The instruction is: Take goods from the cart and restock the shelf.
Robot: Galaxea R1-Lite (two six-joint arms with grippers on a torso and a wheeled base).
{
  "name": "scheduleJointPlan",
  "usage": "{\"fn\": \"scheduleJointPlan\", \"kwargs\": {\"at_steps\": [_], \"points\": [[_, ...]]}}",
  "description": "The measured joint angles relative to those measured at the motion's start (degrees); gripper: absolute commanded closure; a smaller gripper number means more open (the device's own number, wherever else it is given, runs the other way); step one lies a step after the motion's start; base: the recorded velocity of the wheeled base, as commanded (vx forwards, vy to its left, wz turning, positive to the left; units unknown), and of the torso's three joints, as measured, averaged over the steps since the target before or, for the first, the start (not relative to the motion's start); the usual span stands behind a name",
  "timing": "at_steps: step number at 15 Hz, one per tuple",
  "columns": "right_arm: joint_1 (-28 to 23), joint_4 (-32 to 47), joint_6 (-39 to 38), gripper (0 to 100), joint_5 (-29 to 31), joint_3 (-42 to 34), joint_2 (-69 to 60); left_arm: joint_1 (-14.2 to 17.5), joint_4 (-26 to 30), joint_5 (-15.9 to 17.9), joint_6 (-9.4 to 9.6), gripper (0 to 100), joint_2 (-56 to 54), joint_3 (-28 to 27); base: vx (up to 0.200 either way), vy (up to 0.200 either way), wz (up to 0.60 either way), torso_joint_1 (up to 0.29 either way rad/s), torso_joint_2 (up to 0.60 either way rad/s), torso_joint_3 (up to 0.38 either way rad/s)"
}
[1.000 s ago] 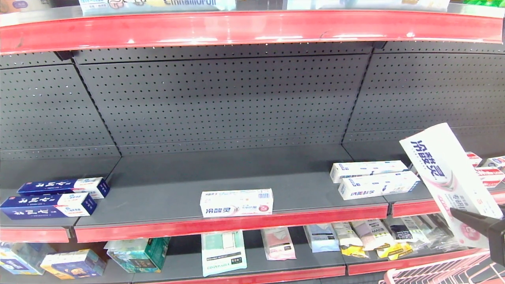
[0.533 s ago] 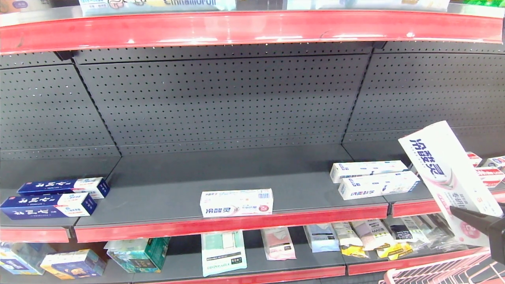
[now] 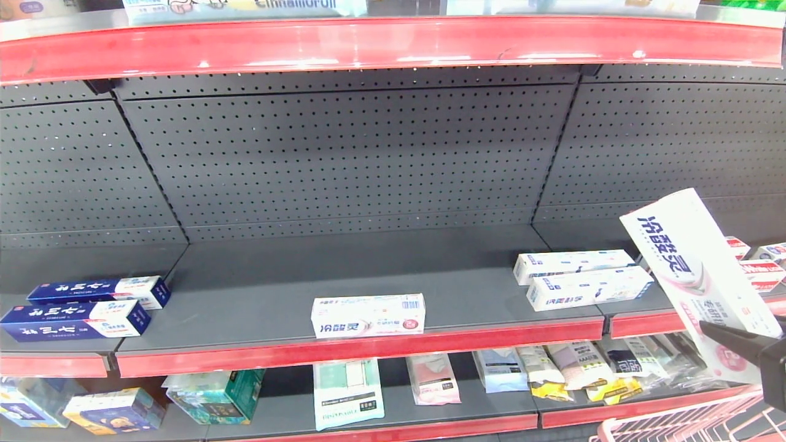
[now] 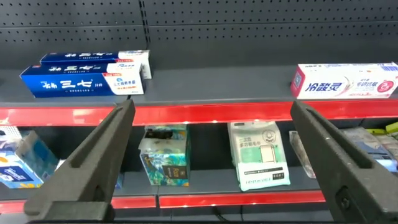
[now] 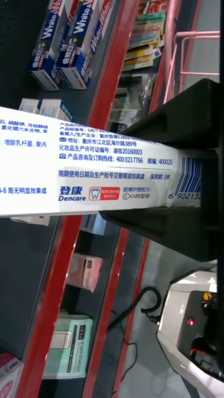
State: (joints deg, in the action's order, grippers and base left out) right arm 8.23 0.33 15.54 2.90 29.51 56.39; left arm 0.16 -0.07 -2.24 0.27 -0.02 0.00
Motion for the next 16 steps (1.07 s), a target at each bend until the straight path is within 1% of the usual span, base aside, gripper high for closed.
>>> {"fn": "scheduleJointPlan", "kwargs": {"at_steps": [9, 13, 14, 16], "points": [[-0.1, 0.0, 0.0, 100, -1.4, 0.1, 0.9, 0.0, 0.0, 0.1, 0.00, 0, 0.0, 0.0, 0.000, 0.000, 0.60, 0.003, 0.00, 0.001], [0.1, 0.1, 1.1, 100, -1.7, 1.1, 2.1, 0.0, 0.0, 0.0, -0.09, 0, 0.0, 0.0, 0.000, 0.000, 0.00, 0.000, 0.00, 0.000], [0.1, 0.0, 2.5, 100, -2.8, 2.1, 3.1, 0.0, 0.0, 0.0, -0.13, 0, 0.0, 0.0, 0.000, 0.000, 0.00, 0.000, 0.00, 0.000], [0.1, 0.0, 6.3, 100, -7.0, 4.2, 6.4, 0.0, 0.0, 0.0, -0.16, 0, 0.0, 0.0, 0.000, 0.000, 0.00, 0.000, 0.00, 0.000]]}}
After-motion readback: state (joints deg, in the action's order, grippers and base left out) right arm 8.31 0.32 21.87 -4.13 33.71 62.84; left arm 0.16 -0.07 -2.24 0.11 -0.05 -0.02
